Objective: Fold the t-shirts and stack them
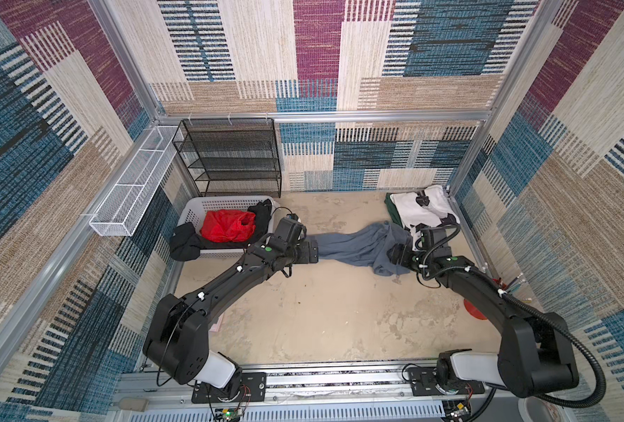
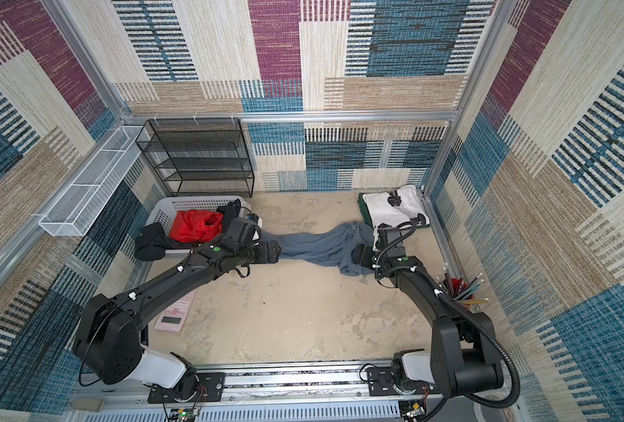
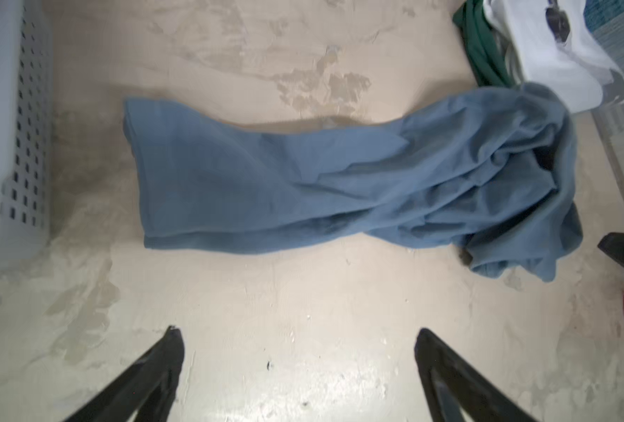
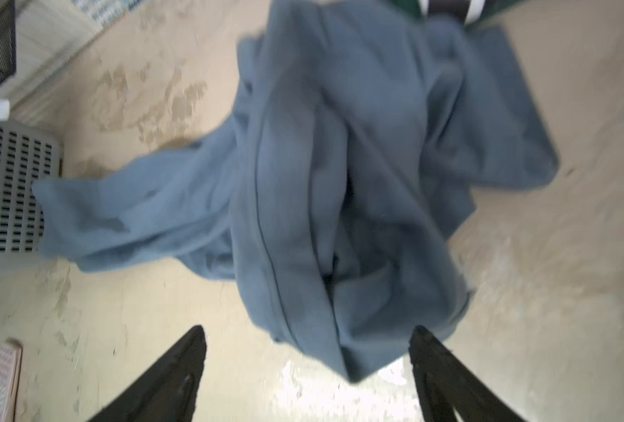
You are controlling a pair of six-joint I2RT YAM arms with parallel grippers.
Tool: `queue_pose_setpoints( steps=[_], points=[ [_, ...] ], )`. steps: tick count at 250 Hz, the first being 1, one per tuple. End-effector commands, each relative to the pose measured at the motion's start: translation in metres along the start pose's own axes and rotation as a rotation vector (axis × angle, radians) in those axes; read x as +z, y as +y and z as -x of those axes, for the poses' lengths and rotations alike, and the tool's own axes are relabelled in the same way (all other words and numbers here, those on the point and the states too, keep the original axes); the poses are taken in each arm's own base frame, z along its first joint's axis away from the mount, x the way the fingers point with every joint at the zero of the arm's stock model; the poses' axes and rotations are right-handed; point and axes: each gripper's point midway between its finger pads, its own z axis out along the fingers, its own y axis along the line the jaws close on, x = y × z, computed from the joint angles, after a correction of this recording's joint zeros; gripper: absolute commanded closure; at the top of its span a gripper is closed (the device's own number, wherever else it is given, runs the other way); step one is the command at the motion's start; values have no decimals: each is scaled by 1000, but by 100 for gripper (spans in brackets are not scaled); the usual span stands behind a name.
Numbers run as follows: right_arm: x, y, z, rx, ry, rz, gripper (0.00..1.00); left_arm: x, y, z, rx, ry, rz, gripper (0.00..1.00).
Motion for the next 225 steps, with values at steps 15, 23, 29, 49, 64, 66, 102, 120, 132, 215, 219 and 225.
queue_pose_setpoints(
  steps=[15, 23, 29, 49, 64, 66, 102, 120, 132, 215, 219, 225],
  points=[
    [15, 14, -41, 65, 85, 126, 19, 9, -13, -18, -35, -3, -93, 5],
    [20, 14, -47, 75, 97, 127, 19, 11, -14, -20, -41, 0, -100, 5],
    [23, 14, -50, 80, 102, 127, 19, 13, -14, -23, -45, 4, -103, 5],
    [35, 18, -54, 86, 116, 138, 18, 18, -14, -27, -50, 18, -106, 6],
    [43, 19, -51, 88, 115, 125, 17, 20, -14, -28, -51, 25, -106, 6],
    [44, 20, -50, 87, 113, 125, 17, 20, -15, -29, -51, 27, -107, 6],
    [56, 12, -28, 76, 53, 39, 24, 20, -15, -29, -56, 26, -109, 6],
    [58, 0, -13, 41, -6, -81, 26, 18, -18, -29, -60, 29, -124, 6],
    [58, -4, -6, 27, -26, -127, 28, 17, -20, -29, -64, 31, -136, 6],
    [66, 11, 12, -60, 0, -109, 90, 17, -13, -37, -60, 44, -108, 8],
    [64, 13, 14, -61, -5, -107, 93, 17, -13, -38, -62, 42, -111, 8],
    [60, 15, 17, -65, -10, -104, 96, 17, -13, -38, -63, 39, -114, 8]
  ],
)
